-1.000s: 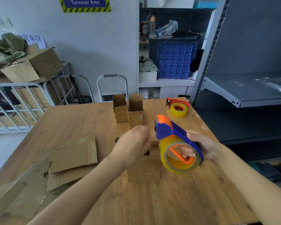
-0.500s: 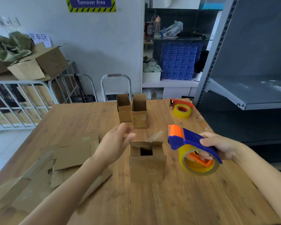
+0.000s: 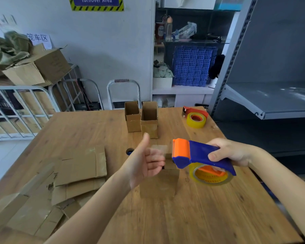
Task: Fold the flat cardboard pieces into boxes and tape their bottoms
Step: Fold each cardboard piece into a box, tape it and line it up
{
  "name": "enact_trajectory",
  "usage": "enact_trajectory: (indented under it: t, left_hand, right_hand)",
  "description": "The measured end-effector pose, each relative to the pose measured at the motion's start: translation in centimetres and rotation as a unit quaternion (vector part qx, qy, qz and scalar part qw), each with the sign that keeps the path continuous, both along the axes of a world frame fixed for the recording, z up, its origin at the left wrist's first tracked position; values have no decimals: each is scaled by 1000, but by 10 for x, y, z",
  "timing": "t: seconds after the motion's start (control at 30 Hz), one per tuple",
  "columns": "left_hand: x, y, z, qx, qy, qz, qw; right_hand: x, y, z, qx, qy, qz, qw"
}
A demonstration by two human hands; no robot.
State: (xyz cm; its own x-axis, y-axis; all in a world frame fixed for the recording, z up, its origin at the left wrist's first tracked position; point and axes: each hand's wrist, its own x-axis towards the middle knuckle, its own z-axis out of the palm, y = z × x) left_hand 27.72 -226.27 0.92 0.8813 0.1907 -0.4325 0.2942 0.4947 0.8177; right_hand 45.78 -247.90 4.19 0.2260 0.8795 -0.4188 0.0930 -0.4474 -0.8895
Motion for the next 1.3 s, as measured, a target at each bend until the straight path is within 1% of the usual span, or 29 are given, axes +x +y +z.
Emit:
enact_trajectory:
  t: [0.1,0.2,0.27,0.43,0.6,0.67,0.8,0.93,1.03,1.13,1.2,1.3]
  left_hand:
    - [0,6,1,119,-20,-7,993]
    - [2,14,5,258,-23,28,966]
    - [7,24,9,305,-13,38,952]
    - [6,66,9,328,51,99,938]
    - [10,75,-17,392,66,108,911]
    - [13,73,-22,401,66,91,909]
    - [9,69,-25,400,68,14,914]
    - [13,62,-35,406,15,-49,913]
    - [15,57,-51,458,3,-81,885]
    - [15,52,-65,507,5,-37,861]
    - [13,51,-69,557,4,-10,830]
    - [9,53,-76,621,-2,-8,783]
  right_hand:
    - [0,6,0,-34,-51,6,998]
    - [2,14,4,-52,-73,17,996]
    - [5,21,9,-55,-76,17,995]
    - [25,21,22,-72,-85,11,994]
    - [43,26,8,-114,-119,0,986]
    - [49,30,0,-122,-115,-10,986]
    - [63,36,-9,-138,-98,-20,985]
    - [74,34,-14,-138,-57,-20,989]
    - [79,31,-16,-139,-32,-15,990]
    - [83,29,-20,-139,-19,-6,990]
    - [84,30,-23,-139,-18,3,990]
    - [82,32,-26,-152,-30,28,988]
